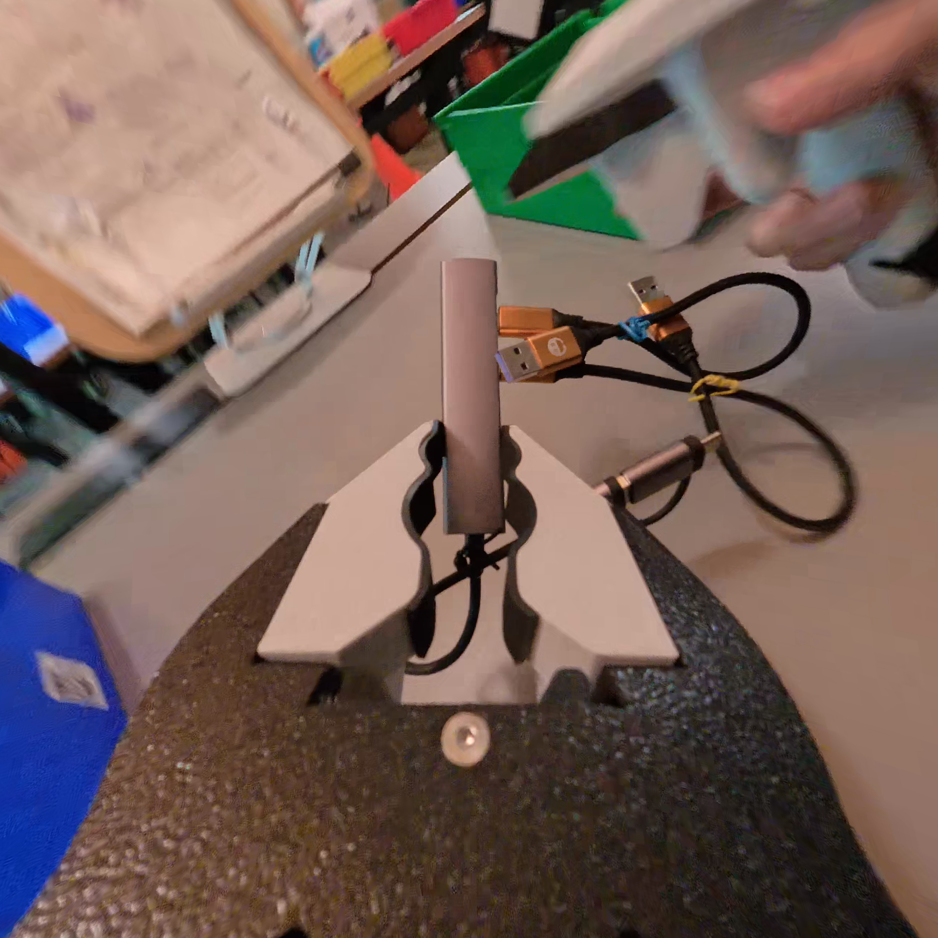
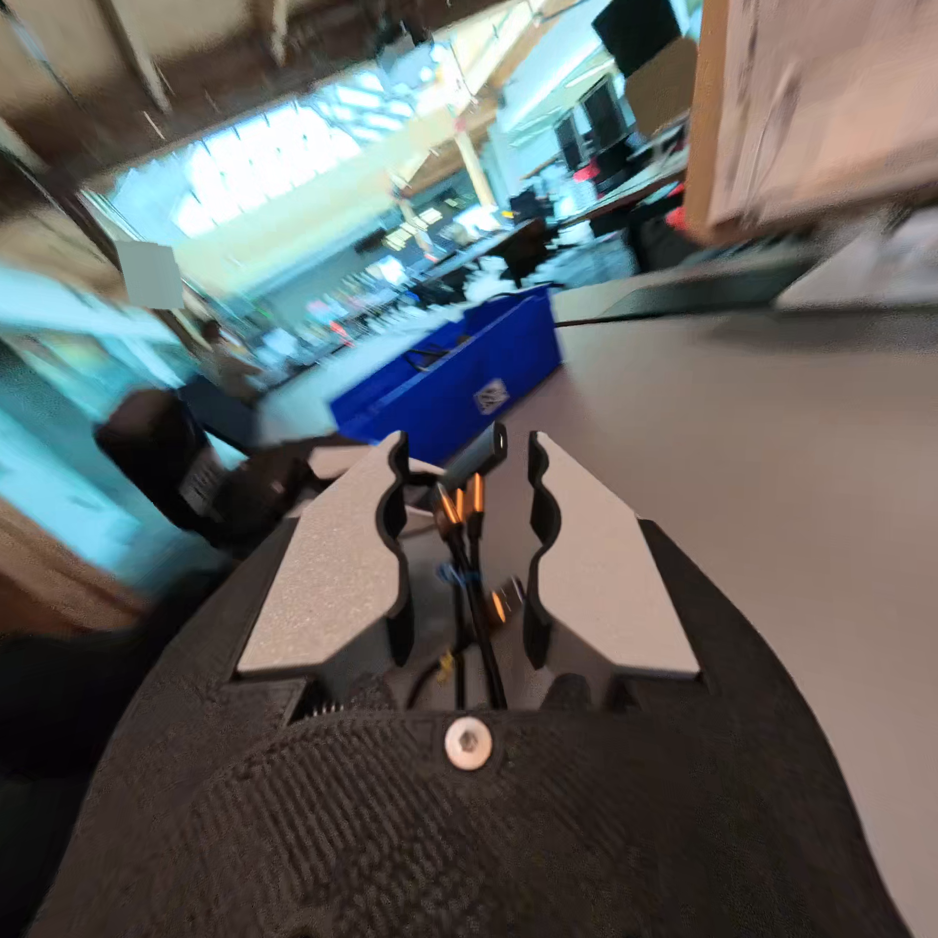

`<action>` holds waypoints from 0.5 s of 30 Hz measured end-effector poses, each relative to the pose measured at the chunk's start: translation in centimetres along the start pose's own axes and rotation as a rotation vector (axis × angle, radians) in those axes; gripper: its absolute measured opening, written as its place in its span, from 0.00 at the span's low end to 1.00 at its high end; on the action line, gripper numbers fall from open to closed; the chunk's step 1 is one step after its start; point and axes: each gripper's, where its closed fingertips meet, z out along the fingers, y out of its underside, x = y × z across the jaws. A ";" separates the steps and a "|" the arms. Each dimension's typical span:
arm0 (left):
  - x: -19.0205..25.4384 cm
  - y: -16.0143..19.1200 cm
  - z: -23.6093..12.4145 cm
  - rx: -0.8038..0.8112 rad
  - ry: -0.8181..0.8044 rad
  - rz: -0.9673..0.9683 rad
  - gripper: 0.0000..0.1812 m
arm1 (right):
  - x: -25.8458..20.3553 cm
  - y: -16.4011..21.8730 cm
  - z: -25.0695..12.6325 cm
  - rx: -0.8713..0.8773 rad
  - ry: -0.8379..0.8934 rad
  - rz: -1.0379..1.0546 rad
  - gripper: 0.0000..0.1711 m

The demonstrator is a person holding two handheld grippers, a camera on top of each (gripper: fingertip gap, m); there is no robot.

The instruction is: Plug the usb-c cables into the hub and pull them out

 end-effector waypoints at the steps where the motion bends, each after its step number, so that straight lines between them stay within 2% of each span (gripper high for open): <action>1: -0.5 0.4 0.0 -0.020 0.003 -0.122 0.11 | -0.8 -0.2 -0.1 -0.026 0.041 -0.172 0.26; 3: -1.1 1.2 -0.1 -0.070 0.033 -0.311 0.11 | -3.6 0.5 0.3 -0.077 0.019 -0.439 0.17; 6: -1.7 2.3 -0.4 -0.126 0.042 -0.452 0.11 | -4.7 4.3 1.7 -0.253 0.015 -0.600 0.11; 11: -1.4 2.7 -0.6 -0.156 0.052 -0.447 0.11 | -2.3 8.1 3.0 -0.407 0.135 -0.770 0.05; 15: -1.3 2.7 -0.7 -0.170 0.033 -0.407 0.11 | -1.2 8.0 3.3 -0.383 0.209 -0.767 0.00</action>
